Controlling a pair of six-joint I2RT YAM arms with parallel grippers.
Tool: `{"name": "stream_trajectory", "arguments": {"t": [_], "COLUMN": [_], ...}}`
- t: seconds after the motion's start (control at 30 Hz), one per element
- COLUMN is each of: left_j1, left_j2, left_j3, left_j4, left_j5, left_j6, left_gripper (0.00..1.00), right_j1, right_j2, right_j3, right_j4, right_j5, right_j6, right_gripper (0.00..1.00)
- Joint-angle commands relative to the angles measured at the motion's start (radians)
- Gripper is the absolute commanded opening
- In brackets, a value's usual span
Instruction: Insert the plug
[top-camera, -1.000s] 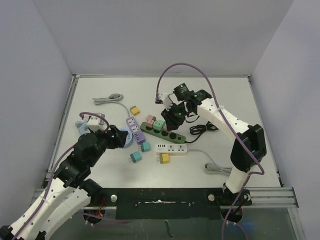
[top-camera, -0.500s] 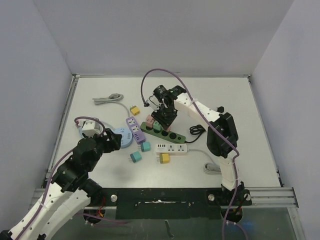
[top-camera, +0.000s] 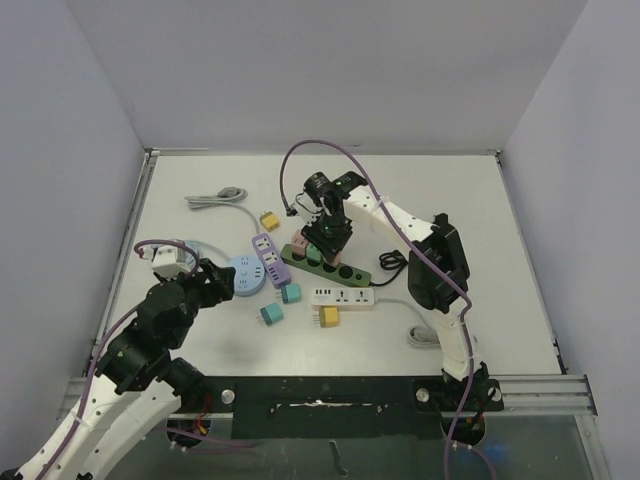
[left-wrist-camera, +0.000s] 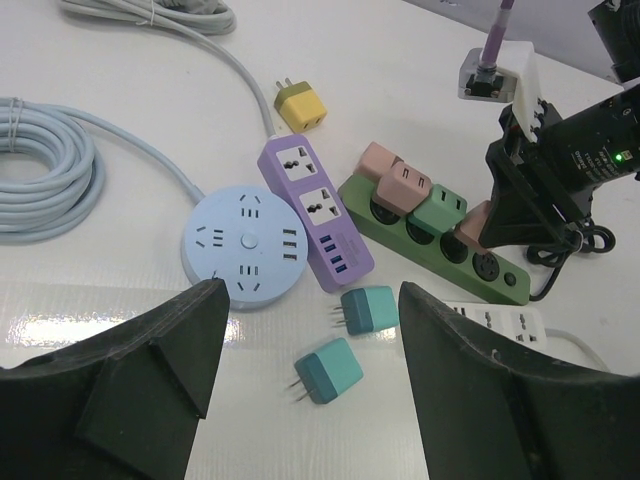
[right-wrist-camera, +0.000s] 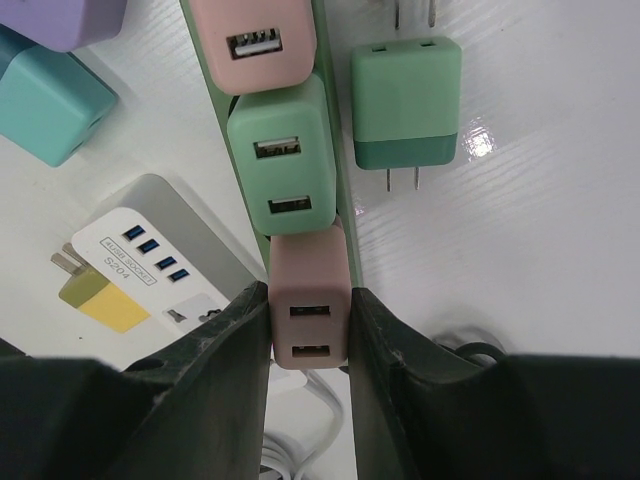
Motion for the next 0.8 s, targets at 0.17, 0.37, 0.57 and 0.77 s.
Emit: {"name": "stream_trajectory", "arguments": {"t": [0.17,0.37,0.57,0.77], "left_j1": [0.003,0.002,0.003,0.004], "left_j2": [-0.009,-0.006,0.000,0.007], "left_j3": [0.003,0.003,0.003,0.005], "left_j4": [0.019,0.020,0.021,0.020], "left_j5": [-0.017,-0.016,-0.018,-0.016], "left_j6": [-0.012,-0.011,-0.010,-0.009], "left_gripper": [0.67,0.67,0.67,0.67], "right_j1": [-0.002,-0.018,-0.019,-0.019], "right_j2": [-0.009,0.000,0.015,0.023], "right_j3": [-0.050,-0.113,-0.105,-0.091], "right_j4": [0.070,0.093,0.104,0.101], "right_j5": [-0.059,0.020,0.107,0.115], "right_j6": [-0.020,-0.034,-0.042,-0.051], "right_gripper": [0.01,0.01,0.01,0.02]}}
